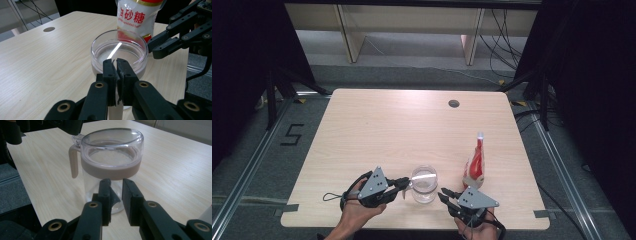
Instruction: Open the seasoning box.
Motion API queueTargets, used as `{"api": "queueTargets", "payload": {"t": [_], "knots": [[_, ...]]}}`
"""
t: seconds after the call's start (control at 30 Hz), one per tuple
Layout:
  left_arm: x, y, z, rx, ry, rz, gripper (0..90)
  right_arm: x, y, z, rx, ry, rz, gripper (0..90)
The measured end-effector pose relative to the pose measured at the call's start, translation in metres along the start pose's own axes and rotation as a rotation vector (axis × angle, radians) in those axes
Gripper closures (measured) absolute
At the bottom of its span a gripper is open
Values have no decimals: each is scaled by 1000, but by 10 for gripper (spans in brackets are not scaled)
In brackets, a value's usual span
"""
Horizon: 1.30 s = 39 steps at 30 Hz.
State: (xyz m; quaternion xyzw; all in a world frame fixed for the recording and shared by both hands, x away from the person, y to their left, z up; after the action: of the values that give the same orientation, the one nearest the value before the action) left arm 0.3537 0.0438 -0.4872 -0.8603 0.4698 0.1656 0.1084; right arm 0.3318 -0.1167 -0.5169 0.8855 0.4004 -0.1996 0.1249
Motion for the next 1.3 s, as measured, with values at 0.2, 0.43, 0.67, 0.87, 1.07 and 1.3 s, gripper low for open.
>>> {"api": "queueTargets", "payload": {"t": [0.2,0.43,0.67,0.87,1.07,1.3], "knots": [[0,1,0,3,-3,5,872,0,0,0,4,-11,8,812],[0,0,1,16,-7,10,874,0,1,-7,-3,27,24,822],[0,0,1,16,-7,11,879,1,1,-12,-4,34,20,831],[0,0,1,15,-4,15,880,4,2,-19,-20,47,15,846],[0,0,2,1,-8,13,880,7,-1,-24,-30,54,9,863],[-1,2,3,-36,7,56,693,8,-1,-27,-35,68,6,862]]}}
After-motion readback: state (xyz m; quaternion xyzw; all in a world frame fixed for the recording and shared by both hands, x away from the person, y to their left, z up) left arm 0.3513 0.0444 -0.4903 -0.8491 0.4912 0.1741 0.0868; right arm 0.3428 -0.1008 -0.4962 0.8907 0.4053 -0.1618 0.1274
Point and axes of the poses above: each handheld gripper's, and its own axes: x roughly forward along the jaws, z roughly out of its underside, y roughly to its right, the point moved 9 cm from there along x, roughly forward along the jaws, and after that the axes turned 2 degrees about -y, right-handed, at the moved point
